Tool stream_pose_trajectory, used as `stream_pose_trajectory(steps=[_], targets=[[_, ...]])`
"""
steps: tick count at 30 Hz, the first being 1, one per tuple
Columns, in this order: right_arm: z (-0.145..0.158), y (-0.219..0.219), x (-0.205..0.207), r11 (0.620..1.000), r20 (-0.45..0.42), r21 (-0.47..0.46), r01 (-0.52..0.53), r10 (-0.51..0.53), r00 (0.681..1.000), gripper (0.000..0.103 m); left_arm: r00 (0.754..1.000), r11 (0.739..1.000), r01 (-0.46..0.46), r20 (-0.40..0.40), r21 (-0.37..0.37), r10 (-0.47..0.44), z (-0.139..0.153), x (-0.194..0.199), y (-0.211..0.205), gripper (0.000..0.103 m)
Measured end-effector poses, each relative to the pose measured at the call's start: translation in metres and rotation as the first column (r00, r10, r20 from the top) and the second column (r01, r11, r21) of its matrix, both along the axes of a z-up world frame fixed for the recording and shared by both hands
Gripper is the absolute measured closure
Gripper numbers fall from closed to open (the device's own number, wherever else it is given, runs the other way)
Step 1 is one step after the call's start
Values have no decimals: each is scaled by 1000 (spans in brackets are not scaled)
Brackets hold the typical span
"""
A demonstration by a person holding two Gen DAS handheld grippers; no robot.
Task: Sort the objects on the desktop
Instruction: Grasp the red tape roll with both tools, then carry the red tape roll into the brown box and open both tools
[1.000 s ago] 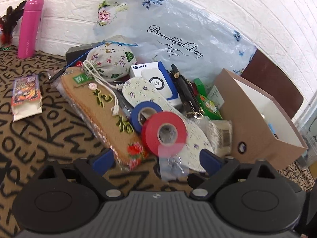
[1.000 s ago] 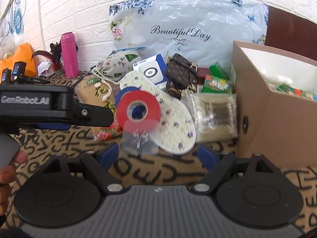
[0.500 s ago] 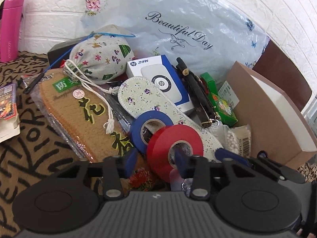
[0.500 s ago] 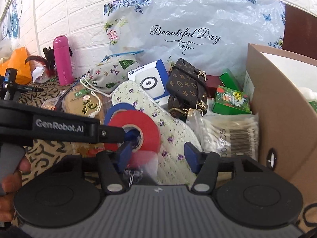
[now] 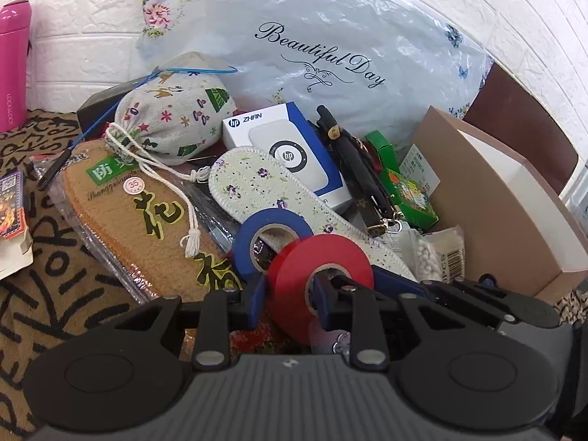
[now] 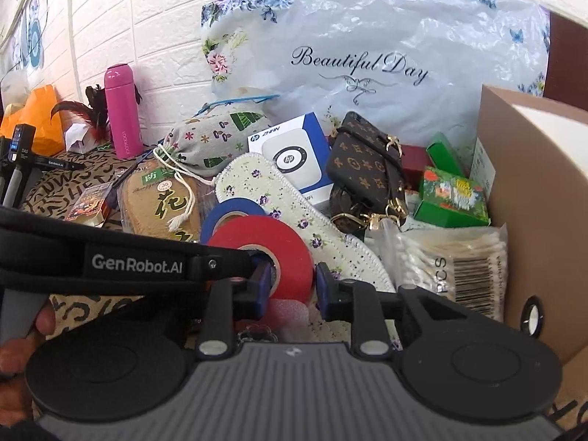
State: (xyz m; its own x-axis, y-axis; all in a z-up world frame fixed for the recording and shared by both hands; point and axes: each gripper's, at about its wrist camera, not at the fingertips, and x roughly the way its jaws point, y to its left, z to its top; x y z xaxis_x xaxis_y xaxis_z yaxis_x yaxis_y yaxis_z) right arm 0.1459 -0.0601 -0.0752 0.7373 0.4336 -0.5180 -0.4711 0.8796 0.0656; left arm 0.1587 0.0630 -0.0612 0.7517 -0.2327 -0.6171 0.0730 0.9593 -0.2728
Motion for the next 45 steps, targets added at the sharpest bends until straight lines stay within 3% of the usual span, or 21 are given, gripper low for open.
stream_pose_trajectory(steps=[7, 10, 12, 14, 16, 19, 30, 40, 45], targets=[[23, -4, -15, 999, 55, 29, -29, 28, 998, 85, 997, 999, 17, 72, -27, -15, 28, -19, -3, 89], [37, -2, -24, 999, 94, 14, -49, 48, 994, 90, 995, 1000, 22, 97, 5, -23, 37, -25, -8, 89], [41, -2, -28, 999, 115, -7, -42, 43, 992, 90, 994, 999, 29, 104, 16, -30, 35, -27, -9, 83], [39, -4, -27, 1000, 120, -25, -12, 15, 993, 89, 995, 999, 6, 100, 41, -10, 27, -25, -8, 68], [33, -4, -23, 999, 106, -46, 4, 1, 994, 89, 998, 999, -14, 67, 39, 11, 17, -19, -3, 63], [22, -4, -17, 999, 61, -53, -5, 8, 998, 88, 1000, 1000, -15, 9, -14, 15, 6, -10, 6, 63], [8, -2, -4, 999, 25, -25, -35, 35, 999, 85, 1000, 998, -13, -20, -68, 11, -10, 5, 8, 56], [3, -1, -1, 999, -13, -14, -42, 42, 999, 79, 1000, 999, -5, -21, -47, 4, -12, 4, 6, 59], [2, 2, 8, 999, -43, -13, -52, 51, 998, 79, 999, 998, -7, -45, -63, 4, -6, 4, 9, 72]])
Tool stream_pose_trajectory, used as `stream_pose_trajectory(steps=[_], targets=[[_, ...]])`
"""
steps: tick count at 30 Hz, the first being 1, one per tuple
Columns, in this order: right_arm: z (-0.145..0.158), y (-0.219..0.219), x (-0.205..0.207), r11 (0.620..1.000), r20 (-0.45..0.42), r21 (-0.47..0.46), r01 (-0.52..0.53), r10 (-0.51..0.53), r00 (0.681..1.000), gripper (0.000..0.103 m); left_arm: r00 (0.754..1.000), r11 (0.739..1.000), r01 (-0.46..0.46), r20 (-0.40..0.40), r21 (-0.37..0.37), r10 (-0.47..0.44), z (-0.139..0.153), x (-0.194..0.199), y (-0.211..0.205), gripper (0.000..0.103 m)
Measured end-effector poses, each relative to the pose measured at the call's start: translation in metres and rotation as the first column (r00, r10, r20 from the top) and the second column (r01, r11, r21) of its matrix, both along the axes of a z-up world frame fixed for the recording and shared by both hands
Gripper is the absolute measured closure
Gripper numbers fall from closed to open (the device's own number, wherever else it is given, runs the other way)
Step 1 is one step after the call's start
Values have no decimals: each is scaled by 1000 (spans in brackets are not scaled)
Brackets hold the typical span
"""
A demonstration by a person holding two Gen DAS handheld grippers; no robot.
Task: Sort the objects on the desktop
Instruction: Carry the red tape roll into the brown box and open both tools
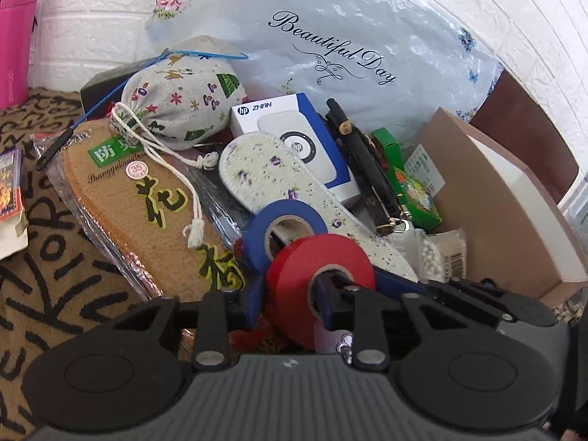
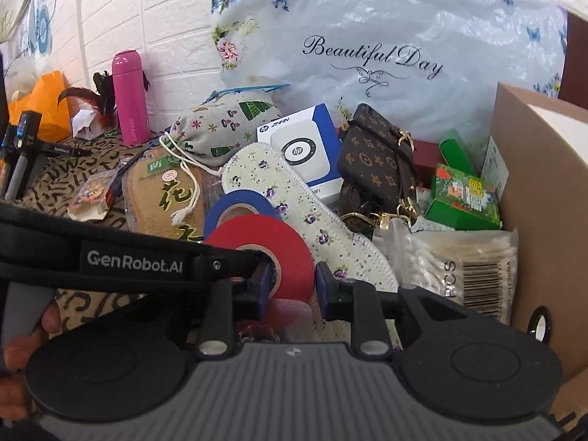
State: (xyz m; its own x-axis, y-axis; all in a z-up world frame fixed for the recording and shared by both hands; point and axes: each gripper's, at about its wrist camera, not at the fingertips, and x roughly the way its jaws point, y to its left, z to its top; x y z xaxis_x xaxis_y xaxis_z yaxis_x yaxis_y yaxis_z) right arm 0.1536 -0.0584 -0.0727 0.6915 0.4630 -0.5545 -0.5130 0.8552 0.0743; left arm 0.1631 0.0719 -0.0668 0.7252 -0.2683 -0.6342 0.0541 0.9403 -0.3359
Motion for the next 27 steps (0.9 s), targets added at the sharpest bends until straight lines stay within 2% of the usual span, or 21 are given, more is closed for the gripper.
stream_pose_trajectory(steps=[5, 14, 21, 27], targets=[[18, -3, -21, 1000, 109, 9, 2, -3, 994, 79, 996, 1000, -4, 93, 10, 3, 26, -20, -4, 73], [77, -25, -46, 998, 257, 56, 14, -28, 966, 79, 971, 999, 21, 236, 40, -30, 85, -42, -29, 73], [108, -60, -51, 993, 311, 94, 73, -99, 945, 79, 952, 994, 93, 286, 61, -107, 117, -38, -70, 73], [120, -106, -46, 982, 314, 112, 155, -183, 932, 79, 942, 981, 179, 274, 76, -193, 126, -18, -123, 73]])
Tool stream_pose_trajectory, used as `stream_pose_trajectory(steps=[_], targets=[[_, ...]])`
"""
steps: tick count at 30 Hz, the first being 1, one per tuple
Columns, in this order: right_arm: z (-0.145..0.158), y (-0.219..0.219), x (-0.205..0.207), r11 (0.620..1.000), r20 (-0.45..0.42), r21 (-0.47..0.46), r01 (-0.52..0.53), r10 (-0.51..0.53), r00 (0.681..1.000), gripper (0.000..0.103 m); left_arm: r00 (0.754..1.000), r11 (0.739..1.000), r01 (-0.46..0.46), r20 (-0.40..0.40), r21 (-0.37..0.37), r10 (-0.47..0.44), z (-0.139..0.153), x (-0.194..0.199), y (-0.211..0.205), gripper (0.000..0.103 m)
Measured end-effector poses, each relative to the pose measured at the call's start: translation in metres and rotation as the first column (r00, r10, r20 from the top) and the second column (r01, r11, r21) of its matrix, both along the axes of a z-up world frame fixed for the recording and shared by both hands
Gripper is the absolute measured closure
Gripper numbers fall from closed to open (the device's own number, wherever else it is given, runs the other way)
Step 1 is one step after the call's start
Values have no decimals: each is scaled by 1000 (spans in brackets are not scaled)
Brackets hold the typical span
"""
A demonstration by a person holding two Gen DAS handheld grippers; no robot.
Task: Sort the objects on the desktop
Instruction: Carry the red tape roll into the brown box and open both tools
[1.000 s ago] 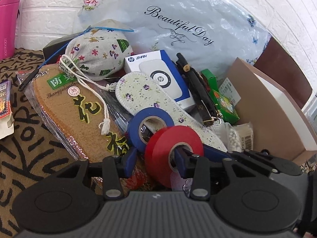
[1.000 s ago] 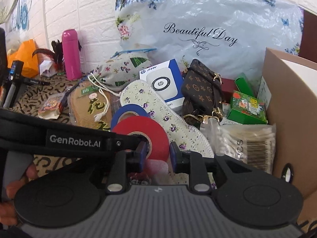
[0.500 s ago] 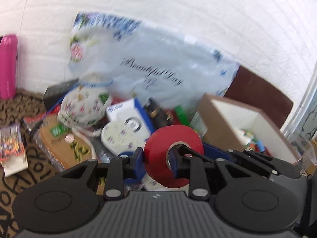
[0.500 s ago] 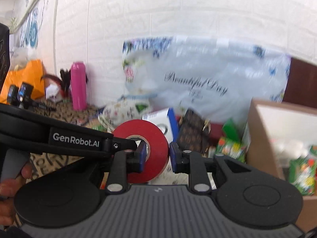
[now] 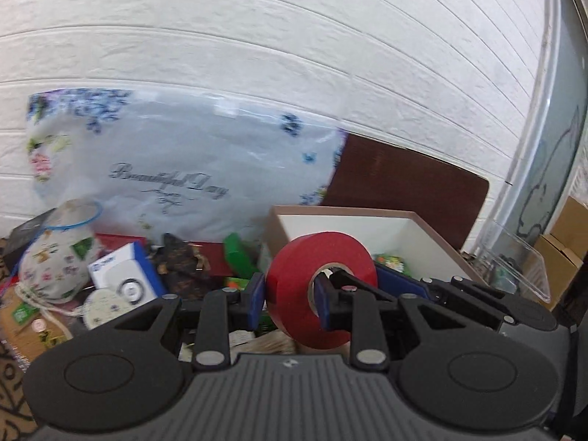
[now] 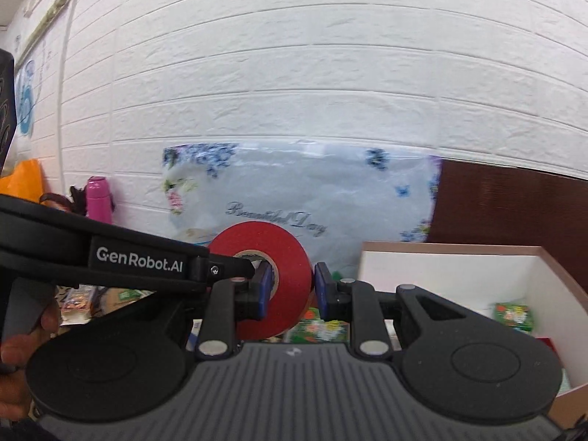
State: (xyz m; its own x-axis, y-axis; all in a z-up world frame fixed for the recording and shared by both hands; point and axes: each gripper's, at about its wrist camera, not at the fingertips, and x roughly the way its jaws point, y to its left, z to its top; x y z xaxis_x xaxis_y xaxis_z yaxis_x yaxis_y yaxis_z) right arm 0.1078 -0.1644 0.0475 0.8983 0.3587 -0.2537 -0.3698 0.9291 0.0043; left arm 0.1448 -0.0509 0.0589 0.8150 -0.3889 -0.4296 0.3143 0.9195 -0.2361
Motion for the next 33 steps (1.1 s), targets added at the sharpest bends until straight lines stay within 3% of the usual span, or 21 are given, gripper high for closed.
stream_pose_trajectory(steps=[15, 22, 28, 30, 32, 33], targets=[[-15, -137, 62, 983, -167, -40, 179, -183, 969, 79, 969, 984, 174, -170, -48, -180, -30, 87, -136, 72], [-33, -176, 106, 978, -267, -38, 205, -208, 941, 79, 950, 981, 188, -243, -52, -195, -45, 131, -169, 71], [-32, -194, 151, 975, -348, -31, 218, -215, 913, 79, 935, 981, 150, -304, -120, -180, -52, 168, -180, 70], [-32, -197, 162, 974, -375, -29, 226, -220, 901, 78, 932, 984, 121, -327, -132, -158, -56, 174, -177, 59], [-33, -200, 168, 973, -401, -18, 230, -217, 890, 78, 943, 991, 81, -313, -110, -112, -58, 173, -172, 30], [-33, -202, 169, 973, -405, -3, 229, -211, 890, 77, 949, 993, 68, -299, -101, -95, -58, 172, -170, 24]])
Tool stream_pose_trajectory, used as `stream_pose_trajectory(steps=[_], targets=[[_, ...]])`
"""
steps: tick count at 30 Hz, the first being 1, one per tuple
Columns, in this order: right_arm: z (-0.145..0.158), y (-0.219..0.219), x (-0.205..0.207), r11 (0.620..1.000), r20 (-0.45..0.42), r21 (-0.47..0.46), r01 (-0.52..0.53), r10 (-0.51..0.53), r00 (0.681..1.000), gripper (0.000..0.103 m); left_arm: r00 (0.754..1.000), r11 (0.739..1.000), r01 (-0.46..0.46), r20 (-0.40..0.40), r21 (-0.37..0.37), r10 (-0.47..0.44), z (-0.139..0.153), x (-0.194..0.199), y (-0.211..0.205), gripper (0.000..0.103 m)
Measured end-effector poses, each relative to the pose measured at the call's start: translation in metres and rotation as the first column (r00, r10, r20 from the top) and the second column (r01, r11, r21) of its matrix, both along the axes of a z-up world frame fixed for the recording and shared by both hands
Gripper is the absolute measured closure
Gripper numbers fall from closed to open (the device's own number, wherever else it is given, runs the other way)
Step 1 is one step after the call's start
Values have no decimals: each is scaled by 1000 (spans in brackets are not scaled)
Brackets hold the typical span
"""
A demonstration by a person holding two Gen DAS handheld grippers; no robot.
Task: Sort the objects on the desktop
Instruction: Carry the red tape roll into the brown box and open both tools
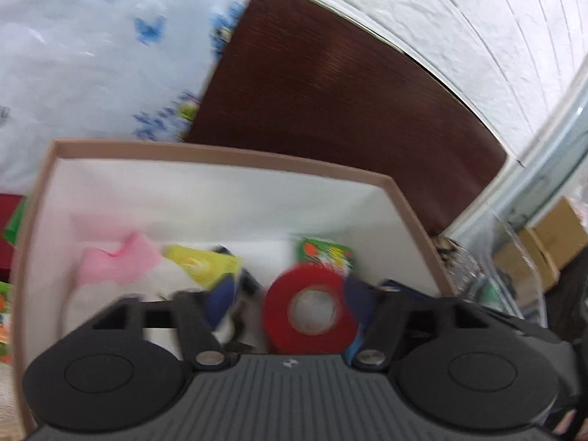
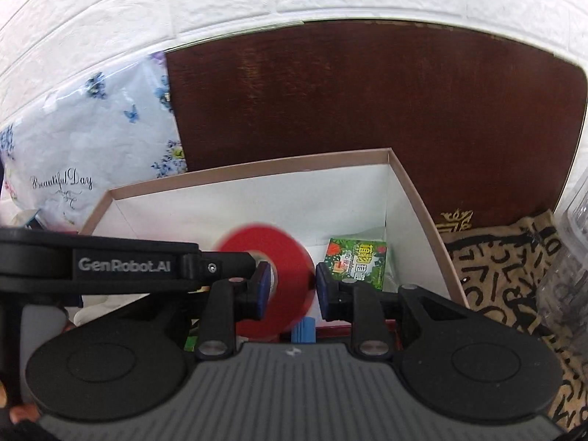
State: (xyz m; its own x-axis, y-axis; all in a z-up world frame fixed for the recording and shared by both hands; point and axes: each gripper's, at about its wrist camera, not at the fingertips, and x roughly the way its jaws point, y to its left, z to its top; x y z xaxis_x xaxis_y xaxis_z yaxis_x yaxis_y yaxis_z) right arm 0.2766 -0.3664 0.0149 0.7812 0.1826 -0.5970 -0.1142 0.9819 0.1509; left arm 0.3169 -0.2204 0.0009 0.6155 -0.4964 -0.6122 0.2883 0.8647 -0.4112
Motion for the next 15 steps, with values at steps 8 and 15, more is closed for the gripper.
stream_pose_trajectory(steps=[8, 15], targets=[[-1, -6, -7, 999, 22, -10, 46, -46, 999, 36, 1000, 1000, 0, -10, -5, 0, 9, -6, 12, 0], [3, 1, -20, 999, 30, -23, 38, -38, 999, 18, 999, 999, 13, 51, 49, -16, 21, -26, 11, 0]])
